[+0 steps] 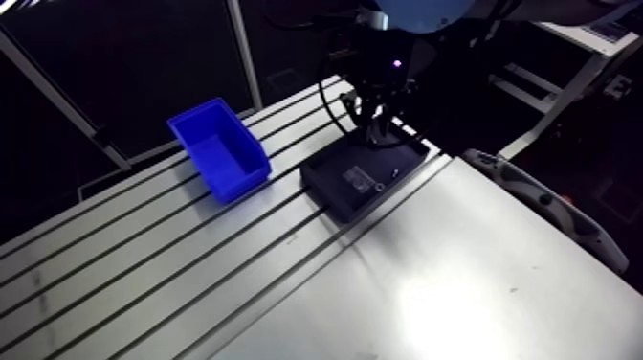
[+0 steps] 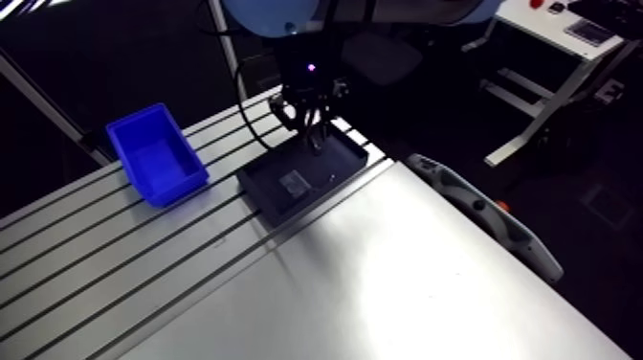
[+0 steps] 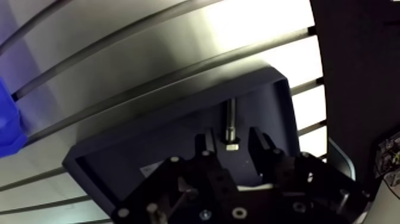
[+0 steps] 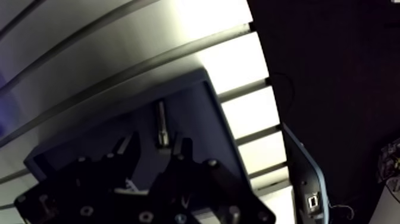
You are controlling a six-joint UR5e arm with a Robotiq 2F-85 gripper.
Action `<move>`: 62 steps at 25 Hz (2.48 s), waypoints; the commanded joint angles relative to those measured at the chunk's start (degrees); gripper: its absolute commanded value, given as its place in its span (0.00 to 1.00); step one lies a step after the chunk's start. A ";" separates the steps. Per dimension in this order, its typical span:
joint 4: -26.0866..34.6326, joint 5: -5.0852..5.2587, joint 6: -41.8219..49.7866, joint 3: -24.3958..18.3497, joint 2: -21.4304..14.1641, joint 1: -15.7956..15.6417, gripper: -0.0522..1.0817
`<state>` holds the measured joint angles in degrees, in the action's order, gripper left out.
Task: Pick up the M10 bolt from the tray and put it into the blue bin.
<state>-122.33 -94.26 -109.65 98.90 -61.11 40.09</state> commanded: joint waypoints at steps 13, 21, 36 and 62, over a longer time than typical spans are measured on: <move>-1.29 0.00 0.00 0.55 0.52 0.08 0.57; -1.47 0.00 0.00 0.64 0.52 0.08 0.59; -2.96 -0.09 0.09 1.25 1.23 0.08 0.62; -3.84 -0.09 0.09 1.69 1.14 0.08 0.75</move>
<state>-126.17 -94.35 -109.56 100.59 -59.98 40.17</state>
